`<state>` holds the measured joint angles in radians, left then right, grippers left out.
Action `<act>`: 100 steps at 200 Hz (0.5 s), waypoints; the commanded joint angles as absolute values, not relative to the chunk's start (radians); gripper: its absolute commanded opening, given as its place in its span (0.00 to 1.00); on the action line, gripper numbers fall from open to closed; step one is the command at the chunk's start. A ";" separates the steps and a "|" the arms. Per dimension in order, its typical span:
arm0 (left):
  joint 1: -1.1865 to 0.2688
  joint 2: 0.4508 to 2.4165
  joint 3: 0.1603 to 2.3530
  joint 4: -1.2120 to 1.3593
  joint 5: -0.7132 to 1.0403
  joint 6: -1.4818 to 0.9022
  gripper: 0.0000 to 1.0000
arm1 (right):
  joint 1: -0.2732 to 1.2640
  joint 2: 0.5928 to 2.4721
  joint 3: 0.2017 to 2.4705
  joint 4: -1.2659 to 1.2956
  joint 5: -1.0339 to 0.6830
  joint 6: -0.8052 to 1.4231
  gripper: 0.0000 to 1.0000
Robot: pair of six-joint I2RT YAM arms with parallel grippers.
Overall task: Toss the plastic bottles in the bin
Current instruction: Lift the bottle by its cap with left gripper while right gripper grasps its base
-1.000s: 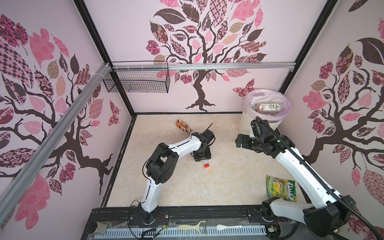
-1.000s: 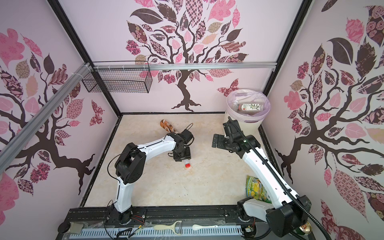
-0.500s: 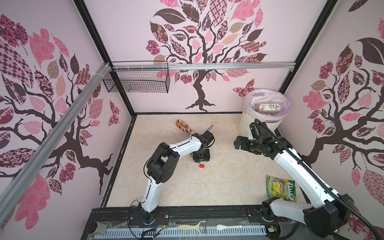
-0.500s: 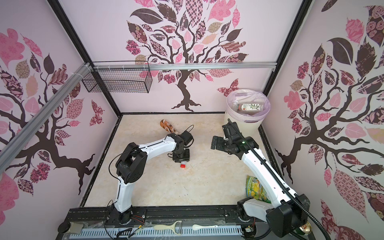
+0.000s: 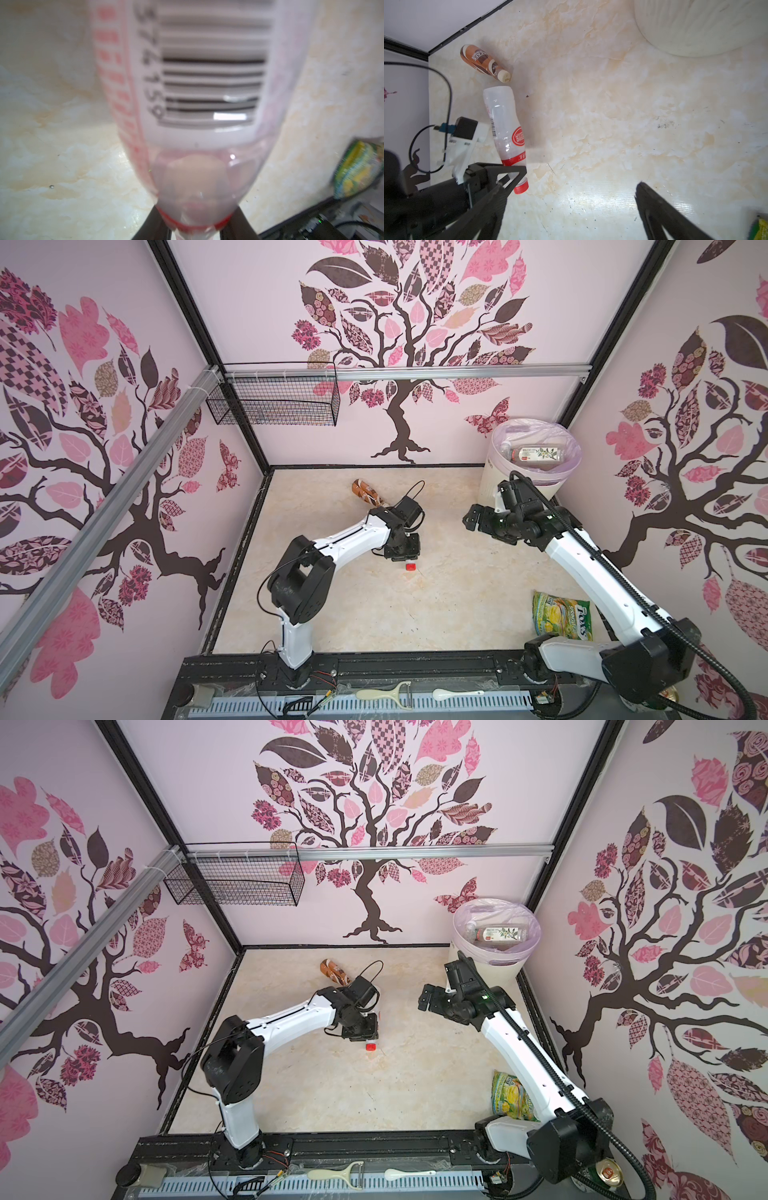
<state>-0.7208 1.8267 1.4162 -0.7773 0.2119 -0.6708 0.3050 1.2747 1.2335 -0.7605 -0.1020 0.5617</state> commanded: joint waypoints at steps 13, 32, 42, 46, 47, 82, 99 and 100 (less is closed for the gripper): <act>-0.723 1.685 1.319 -0.628 0.350 -0.637 0.34 | 0.287 1.348 1.313 -0.709 -0.216 0.631 0.99; -0.723 1.633 1.297 -0.590 0.408 -0.641 0.34 | 0.287 1.395 1.346 -0.667 -0.281 0.648 0.99; -0.723 1.616 1.293 -0.582 0.434 -0.646 0.34 | 0.287 1.420 1.360 -0.642 -0.314 0.660 0.99; -0.724 1.612 1.292 -0.578 0.441 -0.648 0.34 | 0.287 1.429 1.364 -0.631 -0.327 0.664 1.00; -0.724 1.610 1.293 -0.577 0.445 -0.648 0.34 | 0.287 1.431 1.365 -0.629 -0.331 0.666 0.99; -0.723 1.598 1.298 -0.564 0.528 -0.663 0.34 | 0.287 1.511 1.424 -0.551 -0.436 0.694 1.00; -0.723 1.592 1.300 -0.559 0.547 -0.668 0.34 | 0.288 1.540 1.447 -0.538 -0.459 0.709 0.99; -0.723 1.592 1.300 -0.559 0.548 -0.669 0.34 | 0.288 1.542 1.448 -0.537 -0.460 0.710 0.99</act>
